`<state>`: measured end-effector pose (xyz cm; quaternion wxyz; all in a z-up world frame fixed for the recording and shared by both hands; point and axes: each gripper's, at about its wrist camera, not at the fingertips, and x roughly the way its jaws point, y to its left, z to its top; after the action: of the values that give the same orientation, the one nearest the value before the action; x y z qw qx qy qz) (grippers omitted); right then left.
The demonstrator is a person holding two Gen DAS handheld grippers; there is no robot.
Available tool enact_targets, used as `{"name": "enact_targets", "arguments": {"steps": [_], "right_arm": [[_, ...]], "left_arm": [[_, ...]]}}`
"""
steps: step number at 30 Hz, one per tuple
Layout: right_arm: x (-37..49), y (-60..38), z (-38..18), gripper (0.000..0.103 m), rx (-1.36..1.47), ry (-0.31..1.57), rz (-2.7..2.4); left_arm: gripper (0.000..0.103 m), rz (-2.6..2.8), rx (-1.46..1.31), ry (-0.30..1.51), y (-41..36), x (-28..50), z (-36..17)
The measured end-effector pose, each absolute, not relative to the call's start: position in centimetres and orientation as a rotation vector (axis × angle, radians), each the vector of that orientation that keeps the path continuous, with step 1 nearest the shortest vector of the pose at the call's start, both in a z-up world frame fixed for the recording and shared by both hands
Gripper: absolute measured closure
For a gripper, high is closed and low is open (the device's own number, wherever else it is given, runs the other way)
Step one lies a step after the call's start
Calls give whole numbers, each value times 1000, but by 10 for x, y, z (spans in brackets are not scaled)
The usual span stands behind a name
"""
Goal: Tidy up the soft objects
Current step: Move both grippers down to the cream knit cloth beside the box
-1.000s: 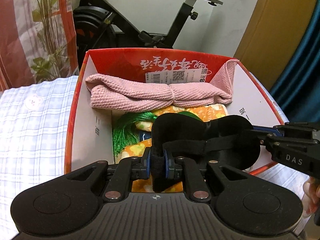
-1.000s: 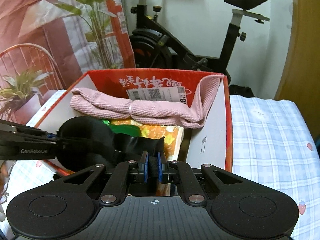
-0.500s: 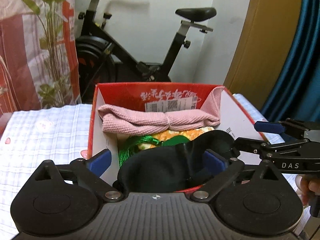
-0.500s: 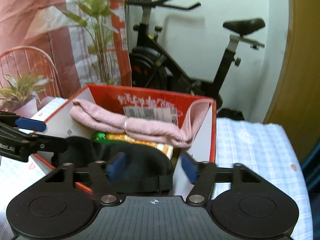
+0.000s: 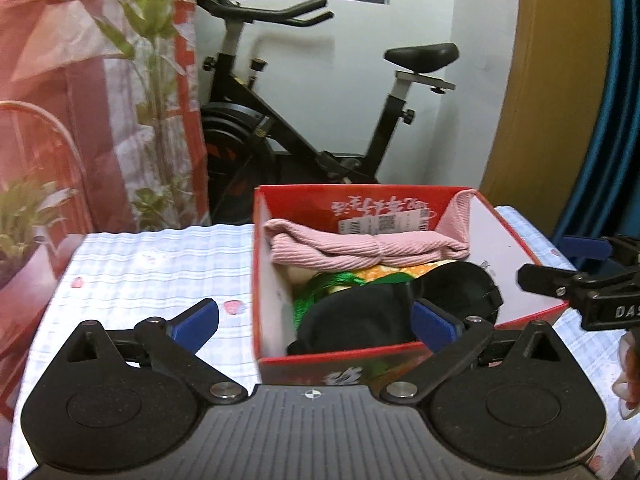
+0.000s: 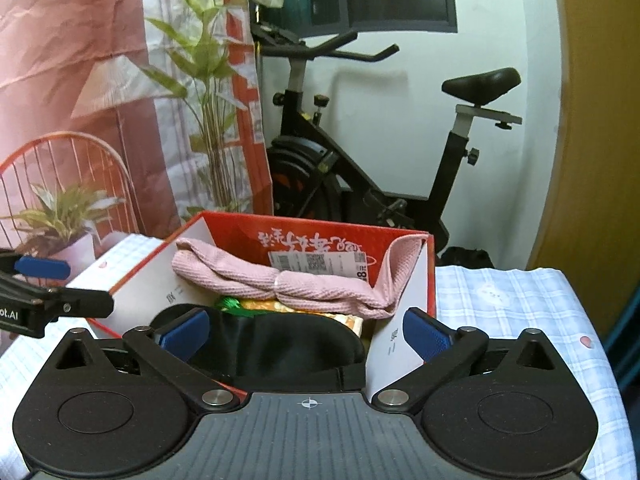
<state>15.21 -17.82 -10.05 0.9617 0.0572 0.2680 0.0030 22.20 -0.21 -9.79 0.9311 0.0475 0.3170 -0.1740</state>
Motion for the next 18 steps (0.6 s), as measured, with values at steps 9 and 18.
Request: {"name": "enact_targets", "arguments": {"steps": [9,18], "right_arm": [[119,-174,-108,0,126,482,-19],[83,-170,-123,0,144,459,-16]], "left_arm": [[0,-324,91,623,19,191,-108],[0,-299,72,622,29,167,-125]]}}
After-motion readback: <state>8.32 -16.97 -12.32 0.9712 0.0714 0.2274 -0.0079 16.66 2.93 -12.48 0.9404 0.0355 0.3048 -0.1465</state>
